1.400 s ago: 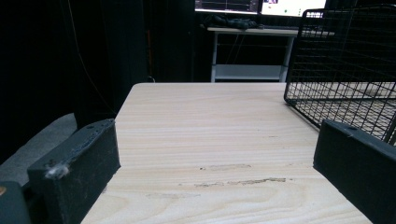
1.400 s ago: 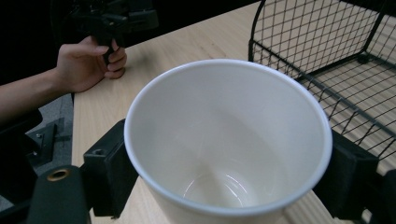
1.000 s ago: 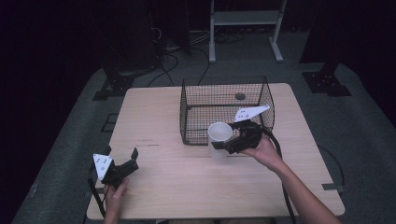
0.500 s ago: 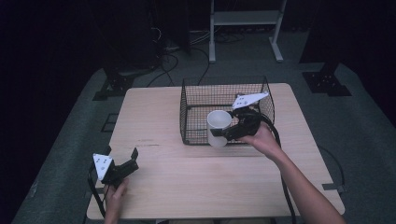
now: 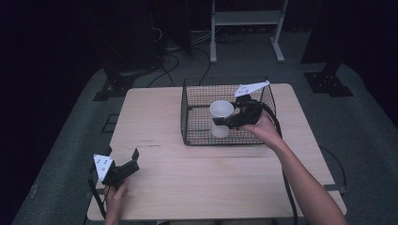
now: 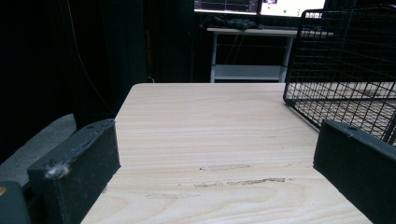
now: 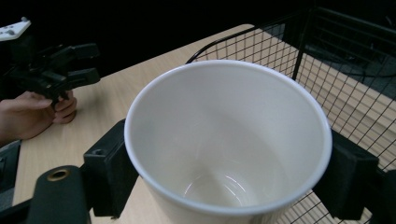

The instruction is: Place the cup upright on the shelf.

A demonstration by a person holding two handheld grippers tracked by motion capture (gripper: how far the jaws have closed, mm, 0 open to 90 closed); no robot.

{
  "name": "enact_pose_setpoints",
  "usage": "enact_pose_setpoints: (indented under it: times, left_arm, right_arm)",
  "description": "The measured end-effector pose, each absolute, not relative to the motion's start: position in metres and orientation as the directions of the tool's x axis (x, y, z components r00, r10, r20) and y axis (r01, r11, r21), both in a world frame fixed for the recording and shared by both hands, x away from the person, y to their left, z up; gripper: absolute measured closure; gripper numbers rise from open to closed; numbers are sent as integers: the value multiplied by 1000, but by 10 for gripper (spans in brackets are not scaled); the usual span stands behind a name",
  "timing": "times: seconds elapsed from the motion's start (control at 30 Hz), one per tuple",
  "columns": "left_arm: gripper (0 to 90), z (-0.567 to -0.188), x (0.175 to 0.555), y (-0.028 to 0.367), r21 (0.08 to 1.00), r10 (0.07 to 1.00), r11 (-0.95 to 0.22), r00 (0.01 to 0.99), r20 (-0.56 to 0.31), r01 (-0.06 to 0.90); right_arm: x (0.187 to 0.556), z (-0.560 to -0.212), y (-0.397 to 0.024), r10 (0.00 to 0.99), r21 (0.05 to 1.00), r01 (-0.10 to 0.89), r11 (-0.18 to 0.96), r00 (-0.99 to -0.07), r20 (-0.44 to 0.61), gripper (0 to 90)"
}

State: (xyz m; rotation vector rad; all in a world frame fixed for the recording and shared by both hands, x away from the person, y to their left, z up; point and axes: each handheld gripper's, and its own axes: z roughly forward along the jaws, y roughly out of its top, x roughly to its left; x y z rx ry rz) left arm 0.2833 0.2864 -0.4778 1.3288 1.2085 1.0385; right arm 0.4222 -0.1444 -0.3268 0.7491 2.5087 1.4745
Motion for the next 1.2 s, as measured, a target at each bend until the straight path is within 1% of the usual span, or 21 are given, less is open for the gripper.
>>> enact_pose_setpoints:
  times: [0.2,0.27,0.63,1.2]
  left_arm:
    - [0,-478,283,286,993,991,20,126,-35,115]
    - [0,-478,283,286,994,991,16,129,-30,112]
    - [0,-478,283,286,994,991,16,129,-30,113]
    - [0,-478,283,286,994,991,17,130,-31,111]
  right_arm:
    - [433,-324,-144,486,840,363,404,-863,139,186]
    - [436,-324,-143,496,838,360,409,-859,127,186]
    - [461,-323,-146,540,822,400,406,-830,137,186]
    - [491,-333,-135,589,794,438,422,-798,128,186]
